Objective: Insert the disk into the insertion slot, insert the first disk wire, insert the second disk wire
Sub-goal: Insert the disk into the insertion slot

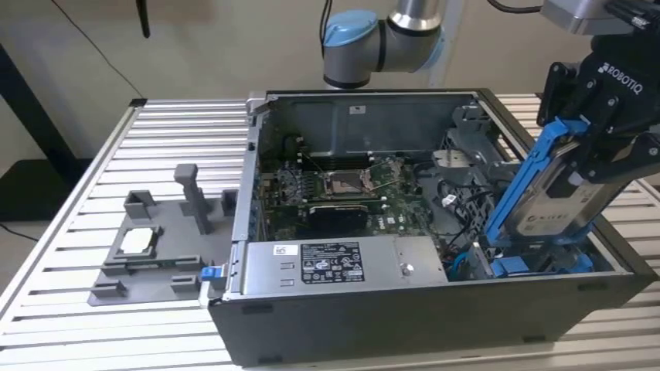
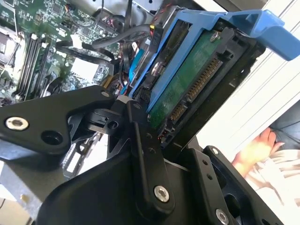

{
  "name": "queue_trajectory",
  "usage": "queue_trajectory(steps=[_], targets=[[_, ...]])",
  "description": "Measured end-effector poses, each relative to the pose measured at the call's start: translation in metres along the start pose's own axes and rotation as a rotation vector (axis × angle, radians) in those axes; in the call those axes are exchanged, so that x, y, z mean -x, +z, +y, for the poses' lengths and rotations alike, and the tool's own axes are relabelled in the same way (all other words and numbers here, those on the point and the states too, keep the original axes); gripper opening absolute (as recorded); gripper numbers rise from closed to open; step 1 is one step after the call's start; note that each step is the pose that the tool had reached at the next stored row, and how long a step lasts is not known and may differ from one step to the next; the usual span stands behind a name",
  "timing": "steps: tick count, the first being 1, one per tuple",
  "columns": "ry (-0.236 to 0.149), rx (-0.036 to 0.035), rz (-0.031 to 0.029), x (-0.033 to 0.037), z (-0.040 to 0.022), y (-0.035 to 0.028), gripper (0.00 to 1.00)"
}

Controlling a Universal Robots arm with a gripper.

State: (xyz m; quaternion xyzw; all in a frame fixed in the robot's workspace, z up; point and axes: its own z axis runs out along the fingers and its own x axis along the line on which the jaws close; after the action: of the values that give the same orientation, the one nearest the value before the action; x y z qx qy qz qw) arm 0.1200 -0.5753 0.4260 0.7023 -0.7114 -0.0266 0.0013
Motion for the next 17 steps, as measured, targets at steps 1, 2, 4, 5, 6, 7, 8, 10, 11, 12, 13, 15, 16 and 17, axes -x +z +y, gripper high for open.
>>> queue_trajectory(steps=[1,2,4,5,6,7,8,10,11,12,13,15,16,17], targets=[[0.000,0.0009,0.0001,-0.0002,-0.0001,0.0017,0.32],[0.000,0.0019,0.0001,-0.0004,-0.0002,0.0034,0.32],[0.000,0.0022,0.0001,-0.0009,-0.0003,0.0071,0.32],[0.000,0.0023,0.0001,-0.0011,-0.0004,0.0088,0.32],[0.000,0.0023,0.0002,-0.0014,-0.0005,0.0106,0.32],[0.000,0.0022,0.0001,-0.0017,-0.0005,0.0123,0.32],[0.000,0.0023,0.0001,-0.0019,-0.0006,0.0142,0.32],[0.000,0.0022,0.0009,-0.0022,-0.0008,0.0175,0.32],[0.000,0.0022,0.0016,-0.0023,-0.0009,0.0186,0.32],[0.000,0.0021,-0.0004,-0.0026,-0.0010,0.0210,0.32],[0.000,0.0022,-0.0010,-0.0030,-0.0011,0.0228,0.32],[0.000,0.0023,0.0003,-0.0033,-0.0011,0.0239,0.32],[0.000,0.0023,0.0000,-0.0034,-0.0011,0.0256,0.32],[0.000,0.0023,0.0004,-0.0035,-0.0012,0.0274,0.32]])
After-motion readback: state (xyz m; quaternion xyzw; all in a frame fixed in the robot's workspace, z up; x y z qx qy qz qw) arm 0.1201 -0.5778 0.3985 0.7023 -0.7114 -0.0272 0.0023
